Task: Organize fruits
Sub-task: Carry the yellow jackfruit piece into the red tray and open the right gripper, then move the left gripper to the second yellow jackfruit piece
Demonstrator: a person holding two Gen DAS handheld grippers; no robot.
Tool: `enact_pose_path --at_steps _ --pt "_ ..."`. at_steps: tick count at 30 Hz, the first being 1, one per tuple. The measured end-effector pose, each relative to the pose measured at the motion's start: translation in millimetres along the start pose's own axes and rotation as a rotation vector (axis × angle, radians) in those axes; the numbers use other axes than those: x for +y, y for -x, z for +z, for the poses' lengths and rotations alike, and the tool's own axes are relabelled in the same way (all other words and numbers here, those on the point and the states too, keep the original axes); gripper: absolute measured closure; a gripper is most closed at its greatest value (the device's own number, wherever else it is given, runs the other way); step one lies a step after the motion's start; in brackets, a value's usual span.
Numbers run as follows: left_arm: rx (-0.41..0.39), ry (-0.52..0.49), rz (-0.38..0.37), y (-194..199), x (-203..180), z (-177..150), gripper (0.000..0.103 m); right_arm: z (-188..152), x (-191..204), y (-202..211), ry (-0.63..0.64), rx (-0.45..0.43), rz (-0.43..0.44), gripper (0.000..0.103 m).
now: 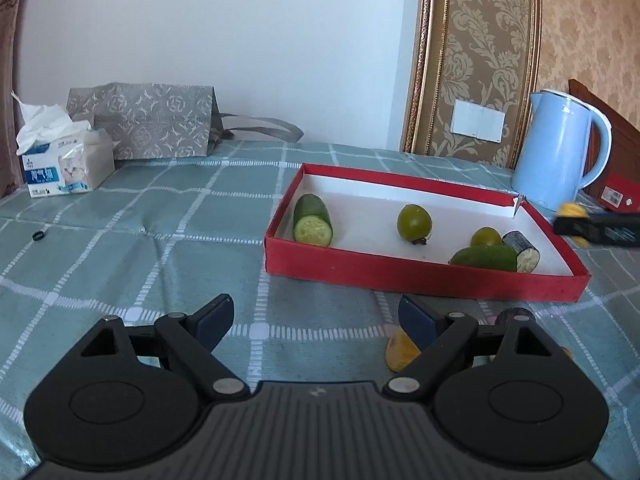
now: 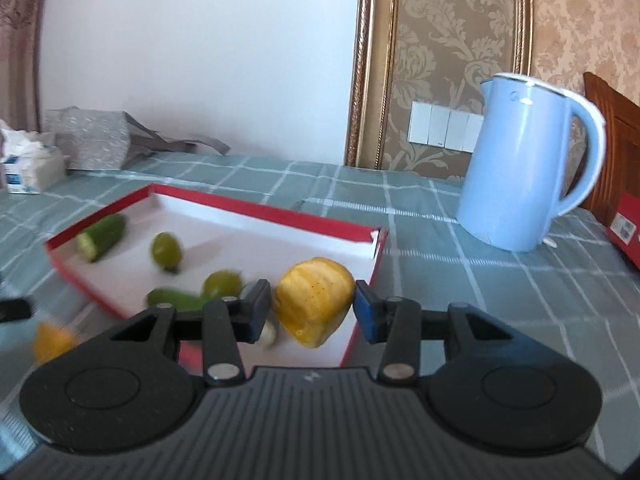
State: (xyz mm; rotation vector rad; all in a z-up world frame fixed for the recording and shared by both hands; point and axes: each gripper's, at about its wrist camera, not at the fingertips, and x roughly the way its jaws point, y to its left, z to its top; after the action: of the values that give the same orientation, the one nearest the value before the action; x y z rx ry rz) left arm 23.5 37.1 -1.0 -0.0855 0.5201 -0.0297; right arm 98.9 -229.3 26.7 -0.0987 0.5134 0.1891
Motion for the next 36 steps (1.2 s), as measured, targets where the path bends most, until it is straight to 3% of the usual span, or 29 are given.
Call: enact_pose_path --at_steps 5,9,12,13,15,18,21,24,30,36 --pt "0.004 0.000 -0.006 -0.1 0.2 -0.4 0.013 14.4 -3.3 -58.8 -0.014 0.077 -0.024 0.061" --pt "0.013 -0.009 -0.015 -2.0 -1.5 -0.4 0.013 9.8 1.8 -82.7 0.004 0.107 -0.059 0.058" --pt "0.016 -0.015 -0.019 -2.5 -3.3 -0.7 0.013 8.1 0.6 -73.4 -0.005 0.067 -0.051 0.039" --pt "0.015 -0.018 -0.019 -2.4 -3.5 -0.9 0.013 7.4 0.8 -64.3 -0.014 0.034 -0.053 0.036" --pt "0.015 -0.020 -0.019 -2.3 -3.9 -0.8 0.013 4.9 1.9 -41.9 -0.030 -0.032 -0.064 0.016" --pt "0.014 -0.020 -0.018 -2.3 -3.7 -0.8 0.013 -7.5 4.5 -0.1 -0.045 -0.151 -0.024 0.000" --pt "0.012 -0.021 -0.019 -1.6 -4.2 -1.2 0.013 -22.2 5.6 40.8 -0.067 -0.235 0.014 0.000" --pt "0.005 -0.027 -0.021 -0.1 -5.7 -1.4 0.013 -35.1 4.3 63.7 -0.106 -0.252 0.076 0.000" --pt "-0.005 -0.048 0.017 -0.1 -9.6 -2.2 0.013 -49.3 6.1 66.4 -0.140 -0.177 0.133 0.000" --pt "0.006 -0.016 0.020 -2.0 -7.6 -1.1 0.013 -56.0 25.2 70.9 -0.080 -0.139 0.119 0.000"
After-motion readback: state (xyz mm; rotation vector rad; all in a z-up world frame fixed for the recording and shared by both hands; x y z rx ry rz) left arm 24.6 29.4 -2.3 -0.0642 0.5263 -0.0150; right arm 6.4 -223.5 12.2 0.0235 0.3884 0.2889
